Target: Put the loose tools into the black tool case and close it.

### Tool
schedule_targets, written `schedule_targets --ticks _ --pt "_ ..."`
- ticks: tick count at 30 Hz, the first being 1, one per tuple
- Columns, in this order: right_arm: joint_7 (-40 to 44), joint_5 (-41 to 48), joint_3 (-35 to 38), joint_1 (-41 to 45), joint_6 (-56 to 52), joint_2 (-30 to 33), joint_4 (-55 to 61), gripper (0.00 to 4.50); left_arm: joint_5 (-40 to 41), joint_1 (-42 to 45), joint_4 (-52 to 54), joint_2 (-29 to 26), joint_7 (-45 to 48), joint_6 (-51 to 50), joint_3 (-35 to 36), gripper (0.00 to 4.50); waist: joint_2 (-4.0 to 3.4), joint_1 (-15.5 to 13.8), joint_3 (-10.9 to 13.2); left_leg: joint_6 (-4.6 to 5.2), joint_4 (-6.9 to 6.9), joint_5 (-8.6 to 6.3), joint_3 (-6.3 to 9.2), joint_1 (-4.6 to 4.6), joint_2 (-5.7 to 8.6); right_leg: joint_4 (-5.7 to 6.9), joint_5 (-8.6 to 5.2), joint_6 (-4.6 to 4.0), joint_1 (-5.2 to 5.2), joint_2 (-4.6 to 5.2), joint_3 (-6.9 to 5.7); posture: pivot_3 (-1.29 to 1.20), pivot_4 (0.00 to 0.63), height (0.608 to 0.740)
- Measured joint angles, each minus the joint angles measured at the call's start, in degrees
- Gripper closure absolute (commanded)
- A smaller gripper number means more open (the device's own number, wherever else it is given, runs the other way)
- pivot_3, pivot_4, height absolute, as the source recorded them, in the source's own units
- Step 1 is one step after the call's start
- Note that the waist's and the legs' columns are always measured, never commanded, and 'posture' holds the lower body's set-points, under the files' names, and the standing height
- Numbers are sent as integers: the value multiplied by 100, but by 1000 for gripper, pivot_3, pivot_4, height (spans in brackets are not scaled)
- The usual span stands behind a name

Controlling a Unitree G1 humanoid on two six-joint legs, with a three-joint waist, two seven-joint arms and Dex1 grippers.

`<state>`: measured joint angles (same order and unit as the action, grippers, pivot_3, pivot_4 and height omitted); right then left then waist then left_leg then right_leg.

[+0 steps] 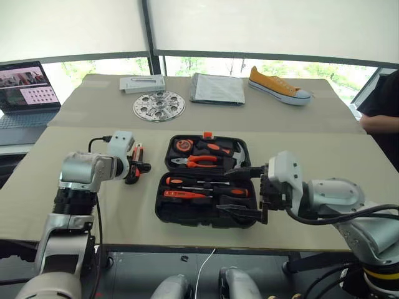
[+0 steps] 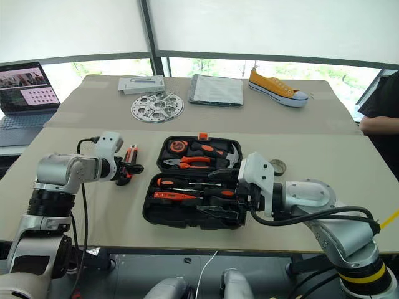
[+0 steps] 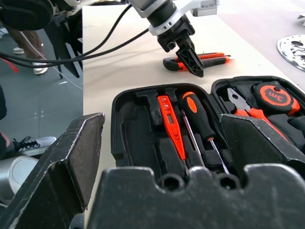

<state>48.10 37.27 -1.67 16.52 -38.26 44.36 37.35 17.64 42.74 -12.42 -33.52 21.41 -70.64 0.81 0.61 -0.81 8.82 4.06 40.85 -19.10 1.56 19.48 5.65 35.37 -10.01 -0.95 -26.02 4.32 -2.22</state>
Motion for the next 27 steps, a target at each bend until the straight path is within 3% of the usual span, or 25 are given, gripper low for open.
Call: schedule_targets --ticks 5,6,11,14,18,23,27 --pt "-11 -1 29 -10 0 38 38 0 -61 0 -108 17 11 99 97 2674 0 -22 0 6 0 3 1 1 3 4 0 0 -2 4 0 0 150 740" --pt "-6 -1 31 -10 0 58 38 0 -57 0 -124 14 51 125 118 2852 0 -24 0 6 0 3 1 1 4 3 0 0 -2 5 -1 0 150 740" --pt "69 1 56 -69 -10 268 39 0 72 -178 -379 -237 1193 1318 75 2852 7 -13 4 6 0 3 1 15 6 0 0 0 -15 5 -3 0 150 740" --pt "177 1 101 -322 -53 507 51 0 87 -335 -55 -914 3018 2760 -305 2852 9 17 8 6 -3 3 1 24 5 -8 -1 -3 -21 6 -11 0 150 740" --pt "369 8 256 -798 -116 854 183 0 269 -279 791 -1567 5161 3934 -803 2852 6 6 9 7 -2 3 1 24 7 -27 0 -1 -7 12 -17 0 150 740" --pt "247 2 403 -1067 -115 870 465 0 -97 -212 1310 -1652 6608 4784 -1908 2852 6 12 9 6 3 3 -1 25 2 -23 -1 -2 -4 13 -7 0 150 740" --pt "93 4 474 -1207 -118 848 654 0 -589 -157 1441 -1453 6897 4943 -2596 2852 8 9 10 27 6 11 0 43 -2 -24 0 -3 -15 10 -7 0 150 740"
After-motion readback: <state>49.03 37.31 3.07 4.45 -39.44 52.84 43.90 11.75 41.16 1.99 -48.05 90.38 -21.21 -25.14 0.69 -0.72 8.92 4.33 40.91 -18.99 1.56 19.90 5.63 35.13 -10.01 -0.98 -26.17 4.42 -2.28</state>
